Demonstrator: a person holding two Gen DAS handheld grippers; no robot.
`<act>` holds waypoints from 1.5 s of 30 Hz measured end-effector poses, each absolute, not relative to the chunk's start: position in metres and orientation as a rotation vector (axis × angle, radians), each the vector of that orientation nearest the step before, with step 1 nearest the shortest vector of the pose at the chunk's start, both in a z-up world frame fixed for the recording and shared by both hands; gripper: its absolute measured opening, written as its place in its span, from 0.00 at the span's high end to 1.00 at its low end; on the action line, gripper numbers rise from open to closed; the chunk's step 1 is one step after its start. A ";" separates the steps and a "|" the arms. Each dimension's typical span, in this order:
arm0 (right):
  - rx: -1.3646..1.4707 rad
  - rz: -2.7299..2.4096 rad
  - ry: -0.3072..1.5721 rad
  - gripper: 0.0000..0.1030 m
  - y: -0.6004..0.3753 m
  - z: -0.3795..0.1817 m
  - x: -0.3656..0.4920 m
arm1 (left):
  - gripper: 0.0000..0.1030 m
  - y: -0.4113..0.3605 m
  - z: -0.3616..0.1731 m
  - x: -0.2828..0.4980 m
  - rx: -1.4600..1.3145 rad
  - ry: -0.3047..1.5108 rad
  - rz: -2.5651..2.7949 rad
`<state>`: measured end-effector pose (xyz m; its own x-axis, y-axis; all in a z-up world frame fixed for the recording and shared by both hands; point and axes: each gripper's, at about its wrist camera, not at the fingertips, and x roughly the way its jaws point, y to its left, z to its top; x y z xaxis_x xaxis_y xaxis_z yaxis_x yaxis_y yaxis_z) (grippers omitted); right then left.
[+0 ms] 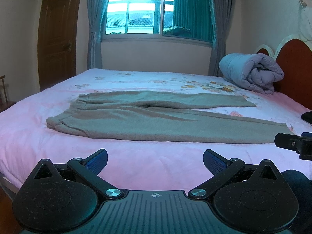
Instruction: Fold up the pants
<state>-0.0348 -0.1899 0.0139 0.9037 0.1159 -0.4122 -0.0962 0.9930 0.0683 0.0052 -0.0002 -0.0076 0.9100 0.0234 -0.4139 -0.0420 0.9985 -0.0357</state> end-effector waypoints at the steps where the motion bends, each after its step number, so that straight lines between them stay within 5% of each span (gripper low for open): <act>1: 0.046 0.109 0.428 0.06 -0.190 0.014 -0.035 | 0.00 -0.001 -0.008 0.005 -0.042 0.427 0.033; 45: 0.038 0.097 0.432 0.06 -0.194 0.014 -0.034 | 0.00 -0.001 -0.009 0.007 -0.024 0.435 0.031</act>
<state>-0.0341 -0.1938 0.0137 0.9037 0.1021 -0.4159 -0.0861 0.9947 0.0571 0.0072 -0.0014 -0.0092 0.9066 0.0247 -0.4213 -0.0348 0.9993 -0.0163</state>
